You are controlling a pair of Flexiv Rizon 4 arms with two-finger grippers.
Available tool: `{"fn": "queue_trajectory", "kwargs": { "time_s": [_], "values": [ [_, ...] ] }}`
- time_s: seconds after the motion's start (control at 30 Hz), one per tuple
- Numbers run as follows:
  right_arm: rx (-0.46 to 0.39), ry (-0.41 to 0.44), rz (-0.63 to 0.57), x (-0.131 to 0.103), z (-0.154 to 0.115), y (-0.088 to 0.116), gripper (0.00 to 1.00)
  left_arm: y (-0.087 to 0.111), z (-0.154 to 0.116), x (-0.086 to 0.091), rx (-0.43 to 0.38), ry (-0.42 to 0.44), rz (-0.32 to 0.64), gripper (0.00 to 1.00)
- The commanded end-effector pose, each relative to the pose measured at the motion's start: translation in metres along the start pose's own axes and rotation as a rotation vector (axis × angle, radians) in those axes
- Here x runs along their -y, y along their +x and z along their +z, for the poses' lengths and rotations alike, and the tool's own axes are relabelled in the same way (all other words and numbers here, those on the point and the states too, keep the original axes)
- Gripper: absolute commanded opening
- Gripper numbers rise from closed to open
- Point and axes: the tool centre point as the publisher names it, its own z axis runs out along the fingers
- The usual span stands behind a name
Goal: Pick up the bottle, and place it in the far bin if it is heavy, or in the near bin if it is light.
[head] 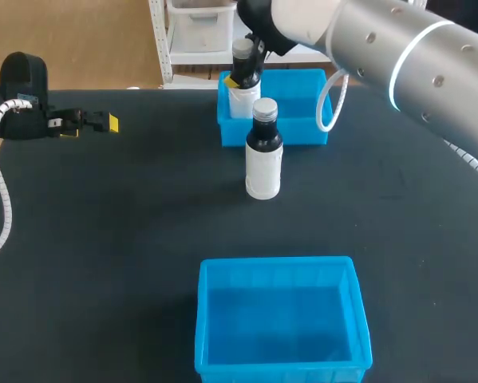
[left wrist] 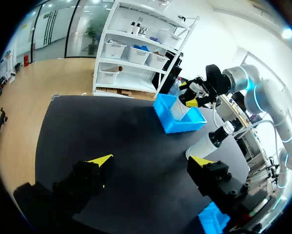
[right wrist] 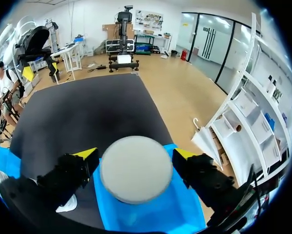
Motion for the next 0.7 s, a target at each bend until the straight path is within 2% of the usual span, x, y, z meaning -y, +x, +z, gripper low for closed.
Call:
{"fn": "queue_trajectory", "kwargs": {
  "time_s": [0.03,0.37,0.7],
  "values": [
    [-0.003,-0.311,0.004,0.012,-0.005,-0.003,1.00,0.000,0.000,0.000,0.000,0.000,0.000,1.00],
    [0.013,-0.277,0.025,0.025,-0.033,0.006,1.00,0.000,0.000,0.000,0.000,0.000,0.000,1.00],
    [0.017,-0.227,0.053,0.040,-0.068,0.031,1.00,0.000,0.000,0.000,0.000,0.000,0.000,1.00]
  ]
}}
